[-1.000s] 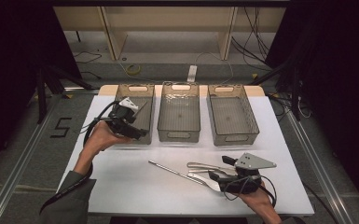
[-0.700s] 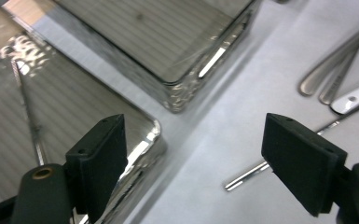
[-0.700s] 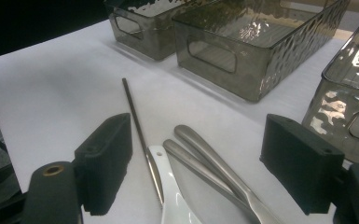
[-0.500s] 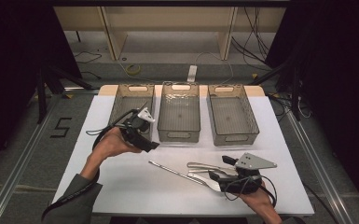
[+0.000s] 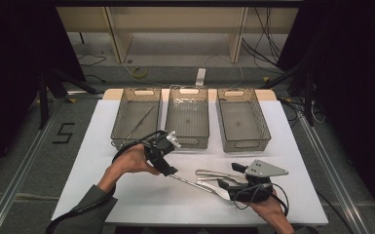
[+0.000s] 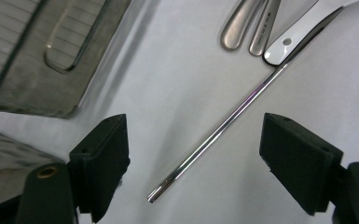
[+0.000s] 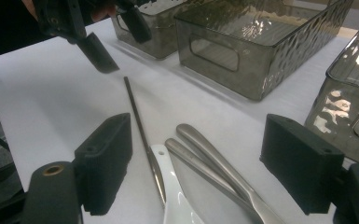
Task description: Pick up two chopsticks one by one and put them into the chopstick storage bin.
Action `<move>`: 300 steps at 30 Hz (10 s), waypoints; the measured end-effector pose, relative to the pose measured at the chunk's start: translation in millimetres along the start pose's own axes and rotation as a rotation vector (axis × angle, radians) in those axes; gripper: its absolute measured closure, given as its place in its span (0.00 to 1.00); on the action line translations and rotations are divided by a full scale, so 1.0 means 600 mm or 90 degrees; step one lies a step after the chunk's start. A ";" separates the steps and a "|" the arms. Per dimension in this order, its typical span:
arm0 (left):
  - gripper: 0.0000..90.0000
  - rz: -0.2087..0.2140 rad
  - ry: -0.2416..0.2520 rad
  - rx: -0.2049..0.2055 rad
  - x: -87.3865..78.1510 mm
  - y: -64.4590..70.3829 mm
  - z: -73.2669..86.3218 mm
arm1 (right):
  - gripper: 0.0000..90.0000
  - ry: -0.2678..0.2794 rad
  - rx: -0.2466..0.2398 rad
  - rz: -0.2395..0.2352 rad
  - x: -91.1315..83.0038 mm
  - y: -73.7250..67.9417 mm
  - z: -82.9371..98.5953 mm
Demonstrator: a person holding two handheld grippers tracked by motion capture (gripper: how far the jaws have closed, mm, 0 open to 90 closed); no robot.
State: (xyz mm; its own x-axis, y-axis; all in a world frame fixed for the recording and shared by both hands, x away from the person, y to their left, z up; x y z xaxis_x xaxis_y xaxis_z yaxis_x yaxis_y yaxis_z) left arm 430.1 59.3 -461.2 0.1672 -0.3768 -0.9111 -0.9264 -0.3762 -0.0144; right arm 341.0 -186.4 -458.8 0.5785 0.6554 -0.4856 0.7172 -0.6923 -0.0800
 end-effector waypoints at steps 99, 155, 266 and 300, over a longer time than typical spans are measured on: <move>0.94 0.069 -0.135 0.203 0.027 0.093 0.028 | 0.29 -0.008 -0.006 -0.006 0.003 -0.002 0.001; 0.94 -0.126 0.155 -0.154 -0.119 -0.092 0.058 | 0.29 -0.017 -0.002 -0.003 0.007 0.001 0.004; 0.22 -0.100 0.327 -0.321 -0.098 -0.093 0.090 | 0.29 -0.042 -0.015 -0.015 0.021 -0.004 0.006; 0.17 -0.072 0.375 -0.291 -0.087 0.012 0.123 | 0.40 -0.213 -0.098 -0.033 0.091 0.001 0.015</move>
State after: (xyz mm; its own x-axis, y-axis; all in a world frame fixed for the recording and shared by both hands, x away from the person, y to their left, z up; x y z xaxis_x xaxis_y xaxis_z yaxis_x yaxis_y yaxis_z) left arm 389.7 138.8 -444.1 0.5246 -0.6576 -0.5407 -0.6826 -0.7044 0.1945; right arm 369.8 -153.5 -493.1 0.3985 0.5360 -0.7442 0.8074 -0.5900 0.0074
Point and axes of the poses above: each handheld gripper's, and its own axes: x roughly forward along the jaws, z roughly out of its underside, y roughly to its right, the point moved 5 cm from there along x, roughly forward along the jaws, and after that the axes turned 1 degree about -y, right-handed, at the moved point
